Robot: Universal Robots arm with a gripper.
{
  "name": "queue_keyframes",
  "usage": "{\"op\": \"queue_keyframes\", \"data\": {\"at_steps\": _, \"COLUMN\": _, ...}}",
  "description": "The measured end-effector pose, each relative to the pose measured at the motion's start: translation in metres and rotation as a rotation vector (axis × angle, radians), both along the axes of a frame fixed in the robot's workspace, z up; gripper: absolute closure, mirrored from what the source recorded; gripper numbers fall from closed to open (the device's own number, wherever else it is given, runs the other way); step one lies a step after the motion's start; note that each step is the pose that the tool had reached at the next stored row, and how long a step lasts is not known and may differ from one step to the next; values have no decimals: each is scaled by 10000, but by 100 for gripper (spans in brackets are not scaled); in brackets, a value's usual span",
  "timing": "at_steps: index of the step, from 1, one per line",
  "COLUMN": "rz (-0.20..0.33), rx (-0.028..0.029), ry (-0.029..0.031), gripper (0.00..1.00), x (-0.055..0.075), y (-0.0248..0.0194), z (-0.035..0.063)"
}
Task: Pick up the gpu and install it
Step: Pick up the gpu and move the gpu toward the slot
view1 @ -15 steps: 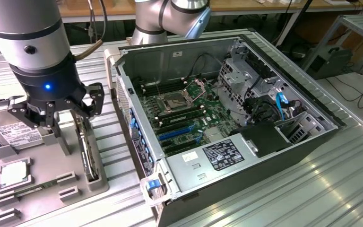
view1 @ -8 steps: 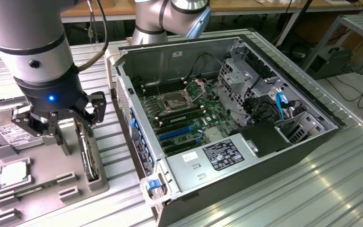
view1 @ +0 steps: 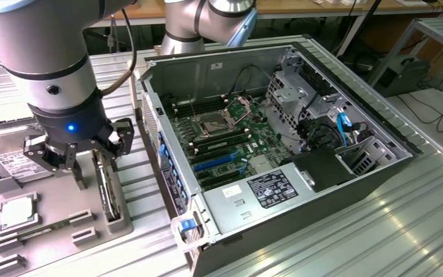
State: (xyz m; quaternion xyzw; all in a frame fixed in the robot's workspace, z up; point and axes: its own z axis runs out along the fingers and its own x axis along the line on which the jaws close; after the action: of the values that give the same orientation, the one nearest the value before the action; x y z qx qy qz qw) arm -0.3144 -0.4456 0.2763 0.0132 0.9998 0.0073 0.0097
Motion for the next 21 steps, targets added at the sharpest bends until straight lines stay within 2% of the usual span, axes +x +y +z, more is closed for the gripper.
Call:
{"op": "queue_keyframes", "data": {"at_steps": 6, "rz": 1, "rx": -1, "ry": 1, "gripper": 40, "x": 5, "y": -7, "z": -109}}
{"op": "queue_keyframes", "data": {"at_steps": 11, "rz": 1, "rx": 1, "ry": -1, "gripper": 40, "x": 8, "y": -59, "z": -207}}
{"op": "queue_keyframes", "data": {"at_steps": 21, "rz": 0, "rx": -13, "ry": 0, "gripper": 40, "x": 66, "y": -60, "z": -387}}
